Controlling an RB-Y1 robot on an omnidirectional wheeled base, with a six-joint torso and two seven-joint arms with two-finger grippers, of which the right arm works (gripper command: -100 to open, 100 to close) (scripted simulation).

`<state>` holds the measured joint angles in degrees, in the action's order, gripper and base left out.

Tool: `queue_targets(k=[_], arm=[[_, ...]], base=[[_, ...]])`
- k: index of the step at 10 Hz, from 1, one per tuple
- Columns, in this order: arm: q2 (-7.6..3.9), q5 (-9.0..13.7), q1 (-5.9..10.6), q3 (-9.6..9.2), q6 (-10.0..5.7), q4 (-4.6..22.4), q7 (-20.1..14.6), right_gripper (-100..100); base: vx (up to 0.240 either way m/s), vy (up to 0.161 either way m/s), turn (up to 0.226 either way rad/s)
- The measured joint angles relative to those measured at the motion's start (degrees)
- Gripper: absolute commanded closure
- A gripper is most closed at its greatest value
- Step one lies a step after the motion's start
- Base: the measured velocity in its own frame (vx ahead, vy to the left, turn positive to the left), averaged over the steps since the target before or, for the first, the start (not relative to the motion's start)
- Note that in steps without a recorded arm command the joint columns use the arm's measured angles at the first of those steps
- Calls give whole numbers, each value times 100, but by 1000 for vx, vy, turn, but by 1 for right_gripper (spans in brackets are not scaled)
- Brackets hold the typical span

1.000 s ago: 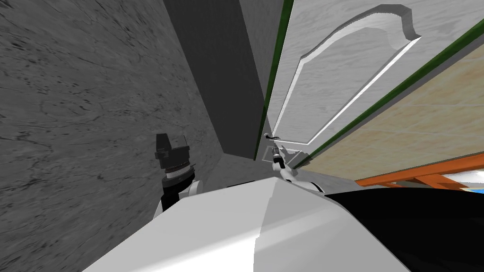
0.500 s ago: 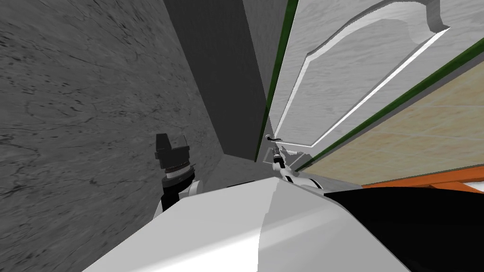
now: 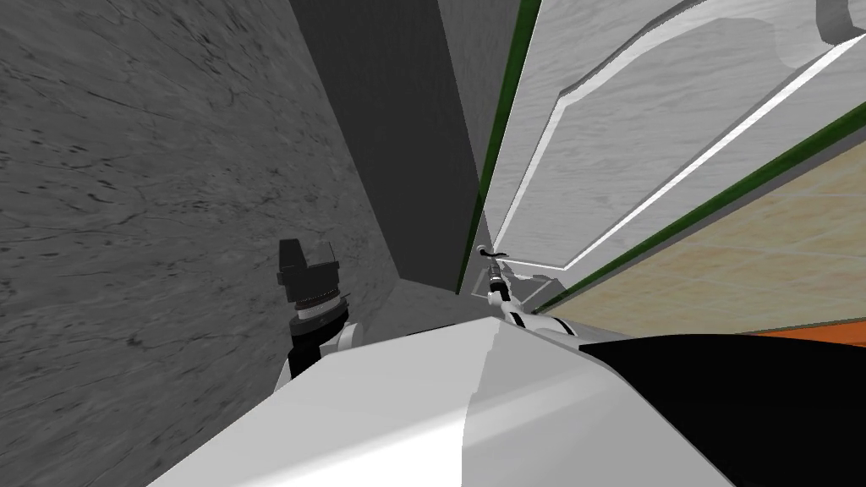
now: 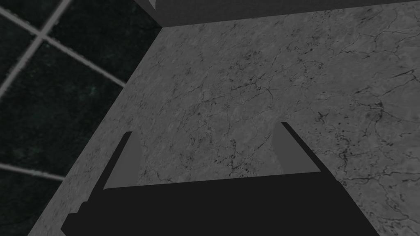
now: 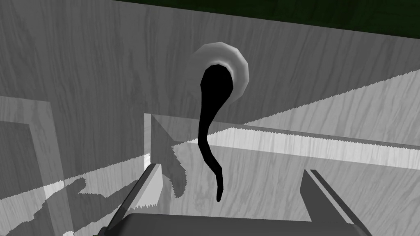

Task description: Pull the door open

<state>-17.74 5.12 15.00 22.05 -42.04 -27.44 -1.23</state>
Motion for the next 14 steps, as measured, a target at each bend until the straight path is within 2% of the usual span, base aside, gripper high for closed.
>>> queue_targets(k=[6,7,12,14], arm=[[-5,33,-1,61,4,23,46,-100],[-6,34,1,62,7,20,48,100],[2,35,-12,61,18,36,41,100],[-27,20,11,32,-9,69,5,100]], base=[[174,-95,23],[-11,4,-3],[-17,8,-1],[-159,-26,84]])
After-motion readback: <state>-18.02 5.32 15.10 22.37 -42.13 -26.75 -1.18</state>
